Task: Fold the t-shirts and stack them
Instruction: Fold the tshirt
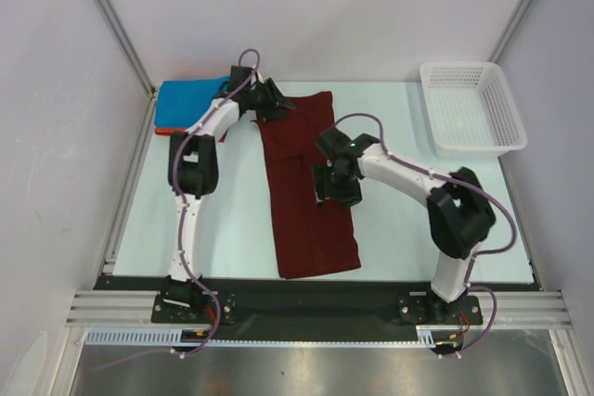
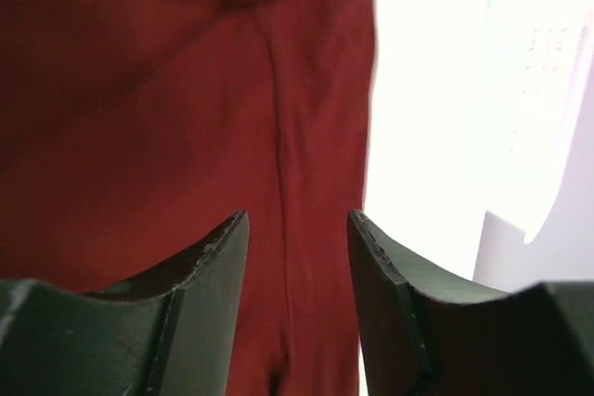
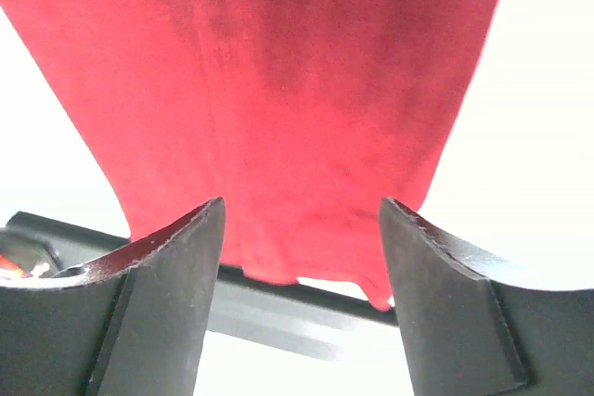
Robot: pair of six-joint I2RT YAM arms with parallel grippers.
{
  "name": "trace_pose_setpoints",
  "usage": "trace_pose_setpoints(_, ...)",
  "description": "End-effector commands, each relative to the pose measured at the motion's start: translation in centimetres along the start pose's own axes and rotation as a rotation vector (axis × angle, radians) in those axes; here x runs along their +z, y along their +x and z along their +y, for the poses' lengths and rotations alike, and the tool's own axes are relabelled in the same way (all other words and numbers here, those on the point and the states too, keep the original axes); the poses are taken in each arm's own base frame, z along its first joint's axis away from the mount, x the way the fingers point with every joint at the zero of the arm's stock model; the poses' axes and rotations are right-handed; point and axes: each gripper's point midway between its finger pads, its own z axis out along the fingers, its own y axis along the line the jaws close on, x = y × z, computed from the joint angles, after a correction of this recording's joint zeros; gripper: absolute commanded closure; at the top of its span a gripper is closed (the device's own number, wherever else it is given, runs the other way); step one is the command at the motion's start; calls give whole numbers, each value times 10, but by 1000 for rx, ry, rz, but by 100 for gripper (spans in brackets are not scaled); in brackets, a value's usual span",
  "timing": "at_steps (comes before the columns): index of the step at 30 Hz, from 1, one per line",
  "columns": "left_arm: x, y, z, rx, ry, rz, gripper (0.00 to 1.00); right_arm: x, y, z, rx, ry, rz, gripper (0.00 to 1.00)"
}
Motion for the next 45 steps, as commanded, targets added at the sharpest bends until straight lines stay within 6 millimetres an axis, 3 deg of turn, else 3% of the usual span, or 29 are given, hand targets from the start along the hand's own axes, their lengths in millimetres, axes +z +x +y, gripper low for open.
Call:
trace_pose_setpoints(1,-118,-26,-94,279,-34,-150,47,-49,15,-8,-52,-55,-22,27)
trace_pose_setpoints(2,-133,-19,-97,298,-85,-158,47,-53,20,-12,-37,-64,-13,26)
trace_pose_setpoints(3,-146,2,-90,290,-141,-108,48,-58,35,-20,-31,-76,1,26)
trace_pose_setpoints(4,-173,23,-95,325,-161,-98,48,-60,39,-20,-25,-105,-2,27)
trace_pose_setpoints(6,-194,65,-87,337,-233,-41,48,-64,57,-25,9,-175,16,28)
trace_pose_setpoints(7,-221,97,-82,325,-245,-20,48,-64,62,-26,20,-198,23,29)
trace_pose_setpoints(9,-241,141,-78,303,-232,20,48,-67,69,-20,45,-284,31,31)
trace_pose_setpoints(10,-259,177,-63,267,-238,46,48,-64,79,-25,60,-289,37,32)
trace_pose_setpoints(12,-273,218,-54,237,-242,81,48,-61,85,-29,86,-292,35,35)
trace_pose_setpoints(13,-275,248,-31,210,-280,134,48,-59,93,-35,103,-291,40,38)
trace_pose_setpoints(14,-288,269,-39,233,-238,135,48,-58,99,-36,113,-303,50,38)
trace_pose_setpoints(15,-288,294,-21,185,-260,181,48,-57,99,-35,120,-324,38,39)
trace_pose_setpoints(18,-296,326,-18,162,-201,191,48,-54,109,-44,164,-345,52,40)
trace_pose_setpoints(19,-295,341,-1,107,-231,221,48,-52,111,-47,172,-347,55,41)
trace_pose_setpoints(22,-297,374,20,22,-254,302,49,-47,117,-57,214,-374,73,44)
trace_pose_setpoints(24,-288,379,25,-2,-233,303,50,-39,121,-65,242,-377,81,46)
trace_pose_setpoints(27,-276,380,24,-43,-203,301,51,-33,111,-64,256,-441,57,51)
trace_pose_setpoints(28,-273,391,37,-80,-229,336,52,-31,108,-64,253,-449,51,54)
trace_pose_setpoints(31,-265,404,37,-98,-194,362,54,-19,105,-66,242,-440,79,58)
trace_pose_setpoints(34,-260,394,39,-64,-224,322,53,-8,104,-73,253,-428,78,59)
trace_pose_setpoints(39,-246,399,45,-75,-263,348,55,4,105,-80,256,-427,107,59)
trace_pose_setpoints(45,-244,406,64,-103,-343,353,61,10,104,-83,271,-427,119,59)
